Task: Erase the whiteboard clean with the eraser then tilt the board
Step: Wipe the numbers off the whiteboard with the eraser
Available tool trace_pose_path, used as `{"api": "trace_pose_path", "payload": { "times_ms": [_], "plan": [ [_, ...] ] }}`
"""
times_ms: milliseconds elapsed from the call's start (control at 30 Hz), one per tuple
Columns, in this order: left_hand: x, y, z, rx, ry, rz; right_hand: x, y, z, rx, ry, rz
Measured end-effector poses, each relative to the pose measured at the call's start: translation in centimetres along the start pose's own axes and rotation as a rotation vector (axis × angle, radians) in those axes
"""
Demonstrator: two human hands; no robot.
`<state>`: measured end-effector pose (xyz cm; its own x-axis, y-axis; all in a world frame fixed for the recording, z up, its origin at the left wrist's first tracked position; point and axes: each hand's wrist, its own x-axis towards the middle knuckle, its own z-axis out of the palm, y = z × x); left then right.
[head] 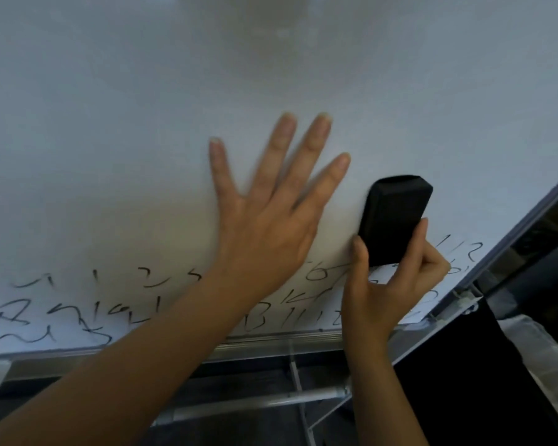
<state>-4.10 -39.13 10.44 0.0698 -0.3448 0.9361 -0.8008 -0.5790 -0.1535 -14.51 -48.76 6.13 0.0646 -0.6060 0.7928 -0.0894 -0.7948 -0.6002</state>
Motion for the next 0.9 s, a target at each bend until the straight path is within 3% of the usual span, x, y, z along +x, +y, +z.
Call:
{"api": "trace_pose_path", "payload": {
  "times_ms": [267, 533, 733, 900],
  "plan": [
    [2.0, 3.4, 0.9, -0.025, 0.044, -0.042, 5.3, 2.3, -1.7, -0.014, 0.077, -0.119],
    [1.8, 3.4, 2.7, 0.071, 0.052, -0.036, 1.6, 4.7, -1.8, -0.036, -0.037, -0.067],
    [2.0, 3.2, 3.3, 0.113, 0.069, -0.028, 6.2, 8.3, -3.6, -0.013, 0.116, 0.055],
    [1.8, 3.2, 3.0, 0.146, 0.057, -0.015, 5.6, 8.7, -3.4, -0.03, 0.114, 0.06]
  ]
}}
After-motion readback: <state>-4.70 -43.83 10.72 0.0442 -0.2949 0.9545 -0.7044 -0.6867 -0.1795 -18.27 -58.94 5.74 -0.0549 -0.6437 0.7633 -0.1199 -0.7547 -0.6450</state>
